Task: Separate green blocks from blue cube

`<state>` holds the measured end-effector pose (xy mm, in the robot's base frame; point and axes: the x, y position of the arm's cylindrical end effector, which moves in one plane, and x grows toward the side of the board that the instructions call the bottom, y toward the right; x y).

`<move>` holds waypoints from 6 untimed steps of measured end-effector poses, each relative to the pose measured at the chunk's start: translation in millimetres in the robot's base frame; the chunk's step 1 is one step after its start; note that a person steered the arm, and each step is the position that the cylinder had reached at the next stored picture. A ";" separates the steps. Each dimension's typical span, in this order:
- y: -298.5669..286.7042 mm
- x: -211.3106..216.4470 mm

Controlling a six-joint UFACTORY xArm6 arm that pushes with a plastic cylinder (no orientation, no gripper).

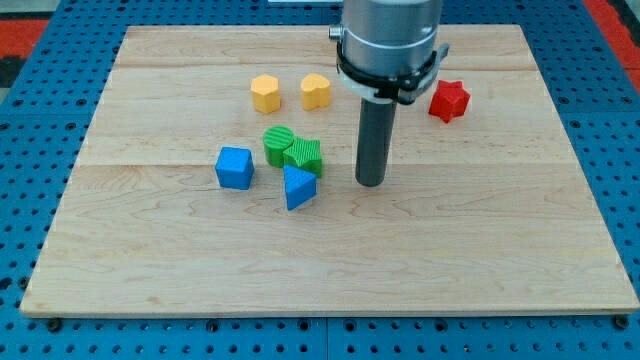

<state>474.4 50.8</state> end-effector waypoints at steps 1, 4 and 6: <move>-33.1 -22.9; -74.4 -23.4; -125.8 -63.7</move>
